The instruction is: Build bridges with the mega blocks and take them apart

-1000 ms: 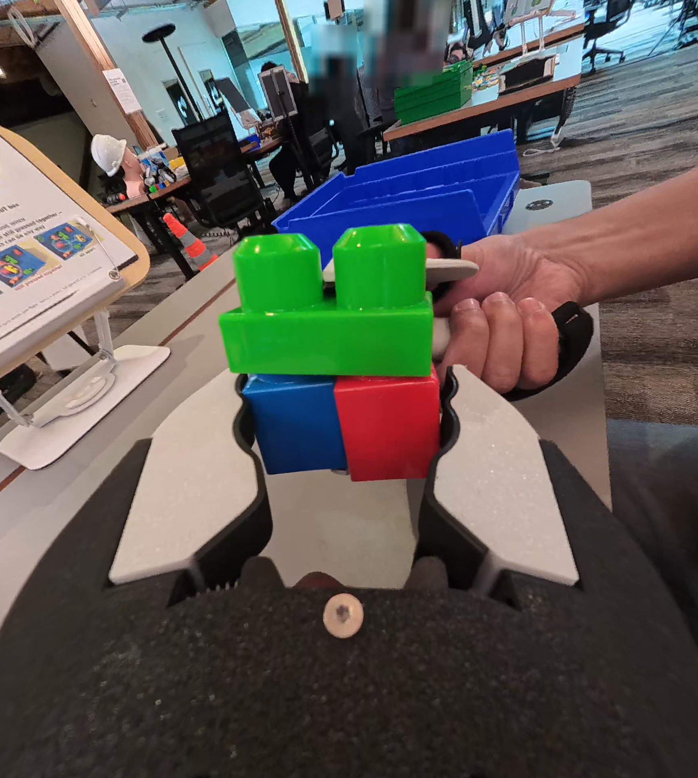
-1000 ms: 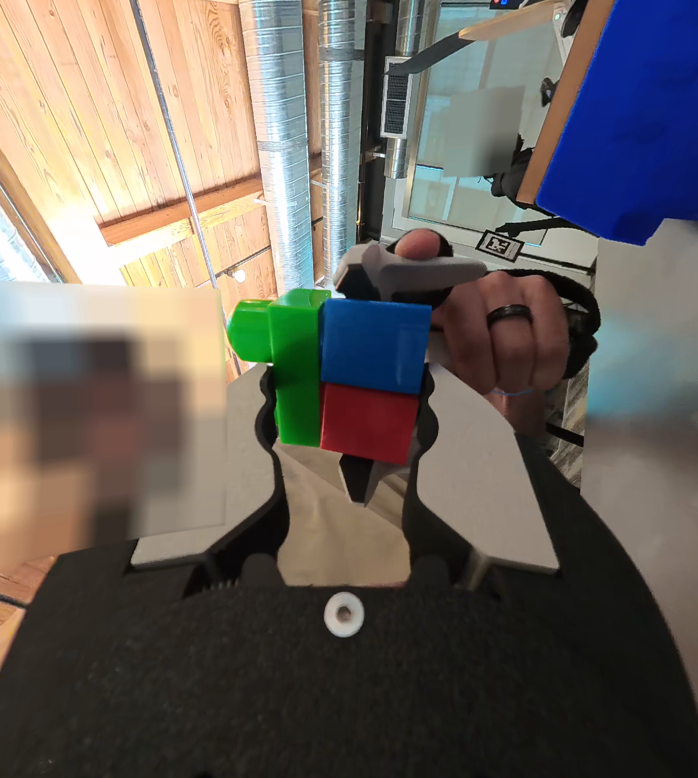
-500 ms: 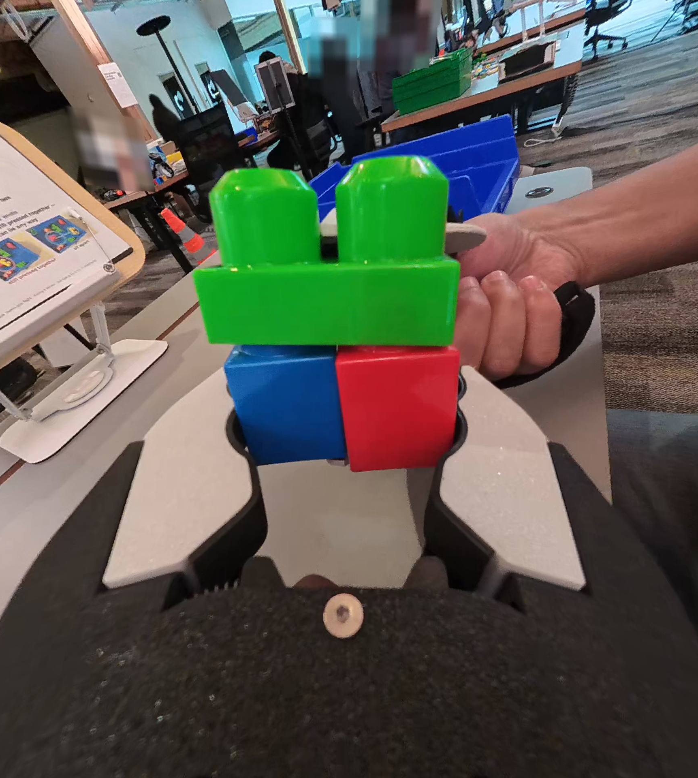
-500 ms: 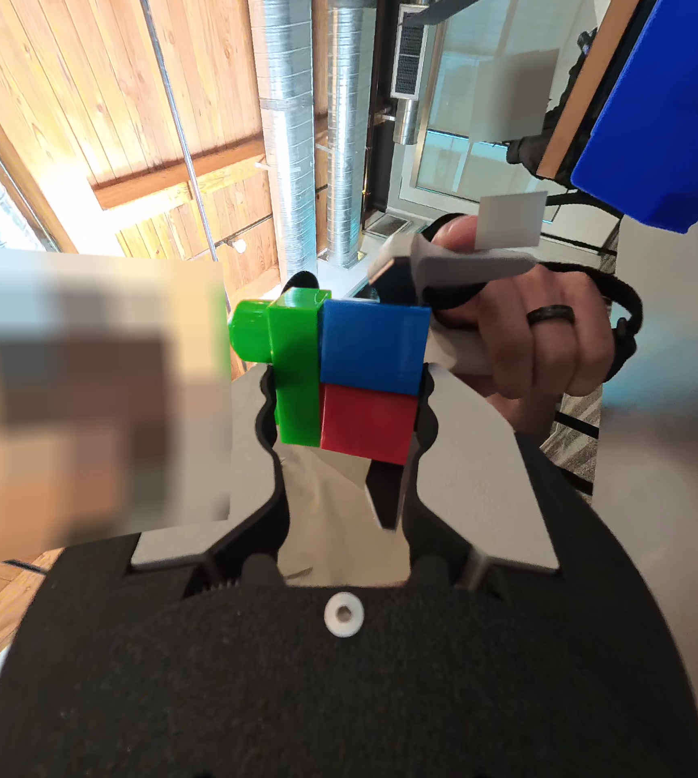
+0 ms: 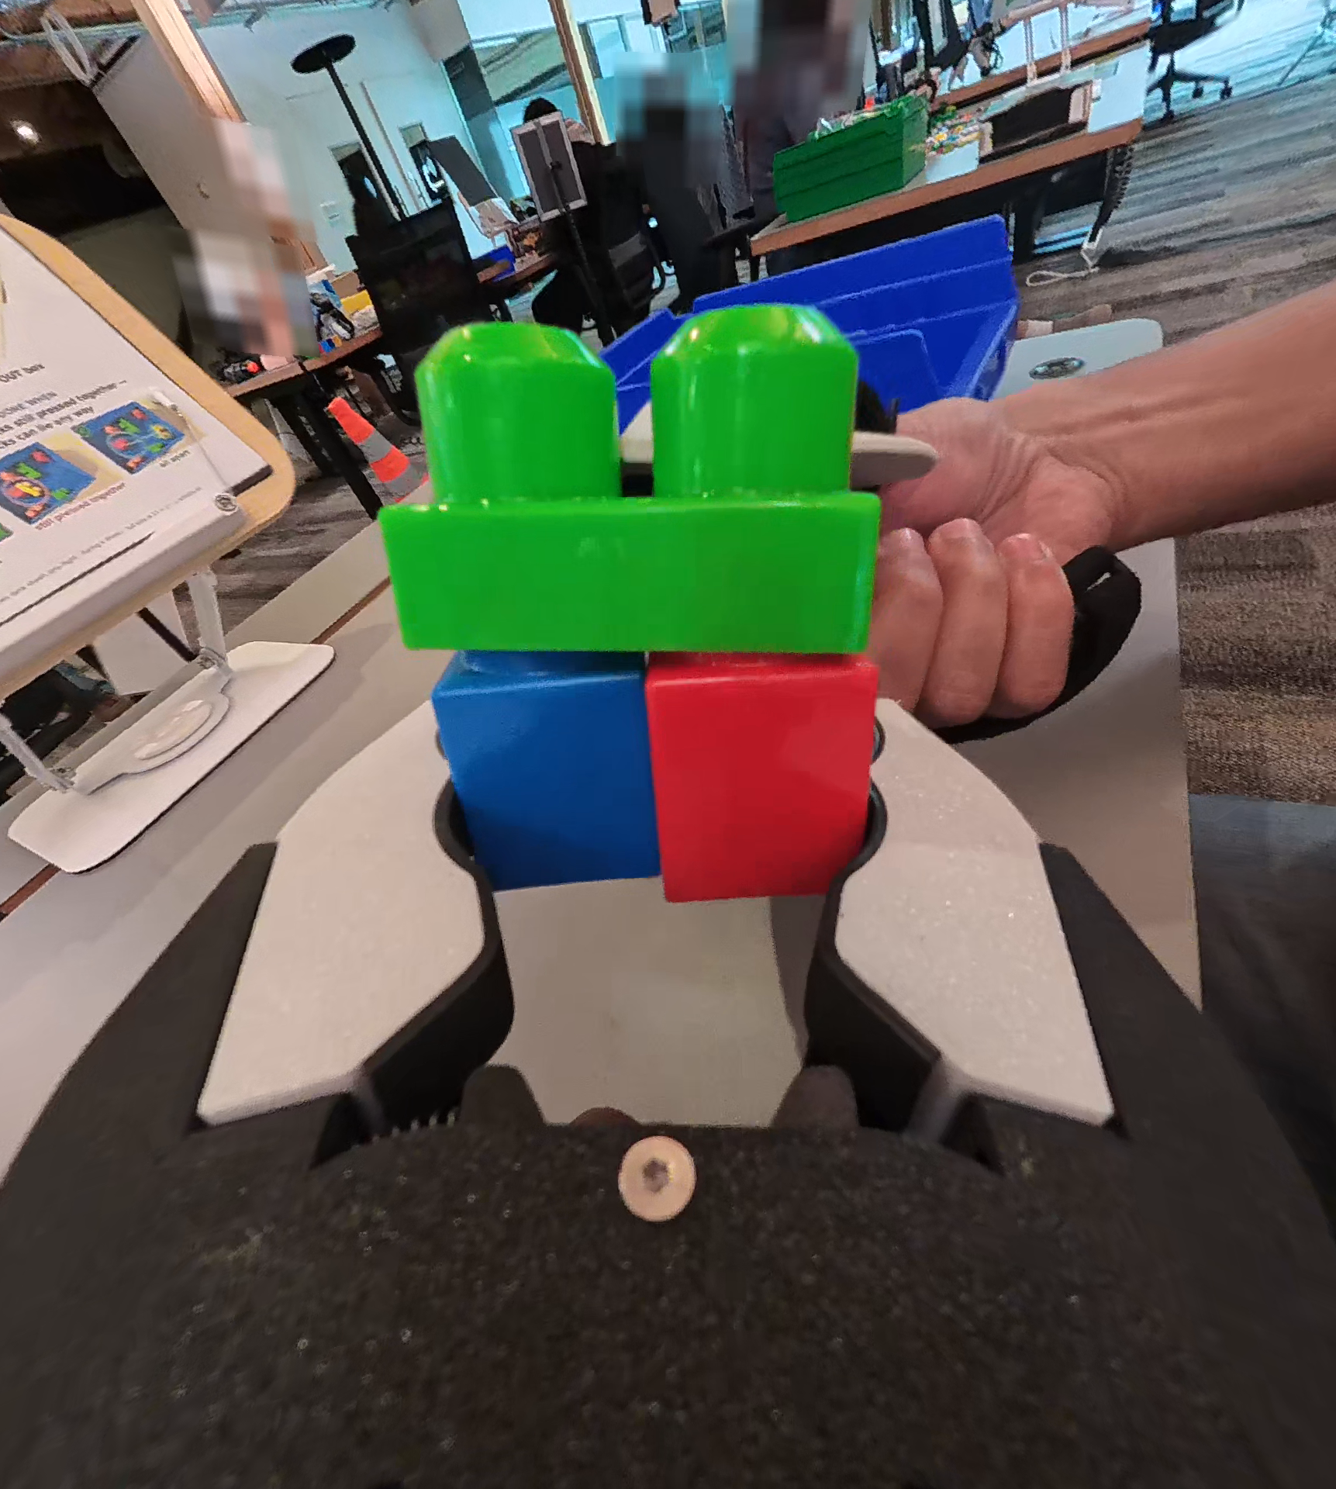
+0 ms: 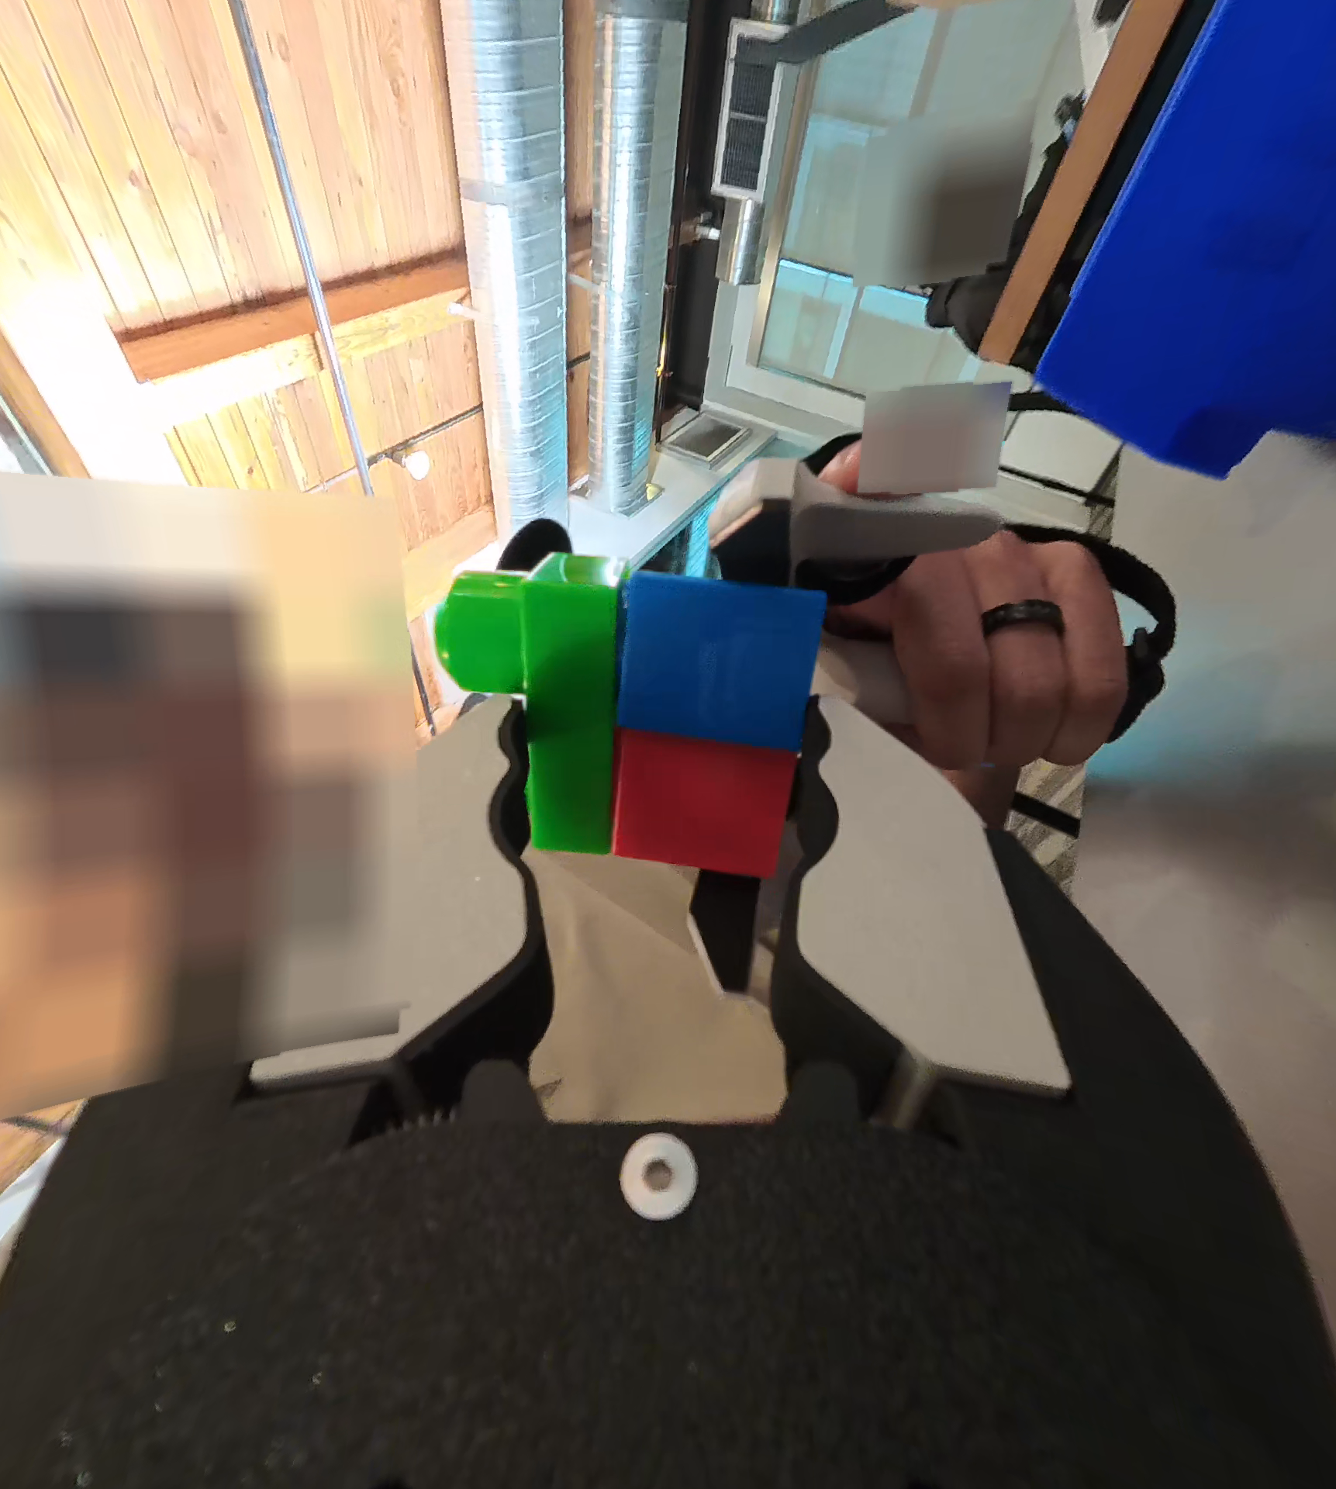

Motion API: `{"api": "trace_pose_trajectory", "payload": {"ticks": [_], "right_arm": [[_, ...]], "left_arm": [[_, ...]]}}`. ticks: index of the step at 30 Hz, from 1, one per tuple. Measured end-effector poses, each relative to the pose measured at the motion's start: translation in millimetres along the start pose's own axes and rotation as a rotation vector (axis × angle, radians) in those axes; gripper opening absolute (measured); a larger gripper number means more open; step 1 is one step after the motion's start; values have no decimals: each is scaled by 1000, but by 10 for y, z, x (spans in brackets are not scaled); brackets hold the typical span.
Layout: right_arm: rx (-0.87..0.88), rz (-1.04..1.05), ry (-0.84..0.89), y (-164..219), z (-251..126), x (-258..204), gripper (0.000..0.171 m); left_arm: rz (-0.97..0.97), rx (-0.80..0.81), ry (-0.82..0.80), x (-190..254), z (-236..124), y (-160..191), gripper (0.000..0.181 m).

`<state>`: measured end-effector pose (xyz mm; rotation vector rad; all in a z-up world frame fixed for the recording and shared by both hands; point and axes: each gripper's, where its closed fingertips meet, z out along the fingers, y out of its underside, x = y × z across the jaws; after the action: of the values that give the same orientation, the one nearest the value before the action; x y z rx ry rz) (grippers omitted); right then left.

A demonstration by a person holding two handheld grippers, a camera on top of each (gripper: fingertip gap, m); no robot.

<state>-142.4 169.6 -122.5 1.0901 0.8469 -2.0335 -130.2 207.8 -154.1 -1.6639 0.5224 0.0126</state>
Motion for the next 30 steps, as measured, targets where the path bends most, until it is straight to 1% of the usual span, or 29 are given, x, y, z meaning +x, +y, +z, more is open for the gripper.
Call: {"api": "trace_pose_trajectory", "payload": {"ticks": [2,4,8,11,14,15,16,18,20,22,23,24,27,28,30], "right_arm": [[25,-5,24,-59,-46,20,63],[29,-7,37,-81,-65,29,63],[7,-12,52,-77,-57,6,71],[18,-58,113,-137,-114,28,66],[26,-95,150,-198,-170,-10,67],[36,-130,166,-243,-202,-44,60],[48,-174,196,-294,-237,-79,60],[50,-323,332,-382,-307,-108,58],[53,-539,536,-478,-391,-95,58],[89,-721,669,-528,-410,-154,58],[120,-804,766,-558,-440,-143,59],[138,-876,851,-564,-451,-114,63],[124,-998,1004,-526,-400,-10,63],[116,-1031,1031,-525,-386,6,60],[74,-1058,1071,-505,-384,50,43]], "left_arm": [[-26,20,-15,-51,-7,-17,91],[-24,2,-27,-74,21,19,91],[1,-11,-32,-87,43,44,91],[-60,-1,-25,-116,39,55,90],[-141,10,-27,-196,24,72,90],[-149,-3,-48,-249,24,101,90],[-146,-18,-89,-320,28,138,90],[-148,-79,-144,-414,54,247,90],[-155,-85,-181,-453,80,279,90],[-172,-124,-241,-521,120,354,91],[-177,-139,-265,-545,142,382,91],[-186,-128,-278,-550,164,372,91],[-200,-133,-291,-505,254,371,91],[-192,-123,-292,-481,278,348,90],[-187,-131,-291,-450,310,342,91]]}}
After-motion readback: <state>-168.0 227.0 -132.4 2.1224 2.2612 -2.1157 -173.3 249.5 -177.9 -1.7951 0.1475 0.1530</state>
